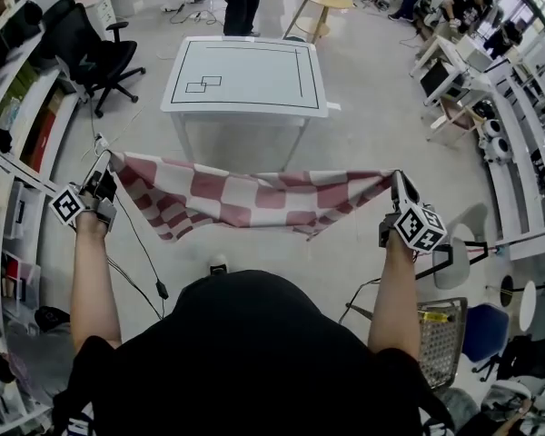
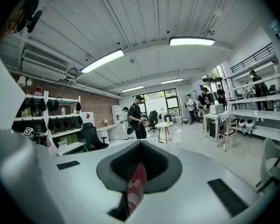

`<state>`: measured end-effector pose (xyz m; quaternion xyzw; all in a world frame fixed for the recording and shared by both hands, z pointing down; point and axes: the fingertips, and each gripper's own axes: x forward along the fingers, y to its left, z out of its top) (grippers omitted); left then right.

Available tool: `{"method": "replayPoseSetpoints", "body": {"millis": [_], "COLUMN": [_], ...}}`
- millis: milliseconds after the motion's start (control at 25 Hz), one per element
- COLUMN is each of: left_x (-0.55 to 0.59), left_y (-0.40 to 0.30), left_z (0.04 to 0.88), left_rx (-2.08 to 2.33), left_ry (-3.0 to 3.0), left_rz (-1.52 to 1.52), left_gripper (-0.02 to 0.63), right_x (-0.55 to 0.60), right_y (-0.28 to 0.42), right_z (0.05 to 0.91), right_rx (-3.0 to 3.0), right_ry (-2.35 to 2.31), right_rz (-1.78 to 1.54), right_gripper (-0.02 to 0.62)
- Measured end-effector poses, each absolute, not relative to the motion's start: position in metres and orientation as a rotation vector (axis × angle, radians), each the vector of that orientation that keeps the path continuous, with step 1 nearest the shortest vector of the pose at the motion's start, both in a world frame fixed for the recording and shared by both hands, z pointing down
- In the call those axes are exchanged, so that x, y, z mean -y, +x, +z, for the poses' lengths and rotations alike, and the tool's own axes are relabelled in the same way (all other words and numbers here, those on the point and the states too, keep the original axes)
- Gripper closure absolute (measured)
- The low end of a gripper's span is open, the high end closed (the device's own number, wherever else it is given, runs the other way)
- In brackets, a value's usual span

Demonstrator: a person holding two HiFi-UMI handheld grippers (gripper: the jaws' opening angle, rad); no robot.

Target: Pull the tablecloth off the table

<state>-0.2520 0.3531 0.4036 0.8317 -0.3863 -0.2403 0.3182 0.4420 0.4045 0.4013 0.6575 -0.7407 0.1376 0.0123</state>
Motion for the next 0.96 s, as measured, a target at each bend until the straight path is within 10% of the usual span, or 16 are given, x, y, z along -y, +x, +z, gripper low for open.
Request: {"method": "replayPoseSetpoints", "body": {"millis": [960], "left_x": [-0.324], "left_y": [-0.235], "left_z": [0.4], "left_rx": [1.043], "left_ry": [2.17], "left_rz": [-0.673], "left_gripper": [0.584], "right_x": [-0.378], "right_y": [0.457], "right_z": [0.408], "right_rx": [2.305], "right_ry": [2.026], "right_rz": [0.433], "right_gripper": [0.568]}}
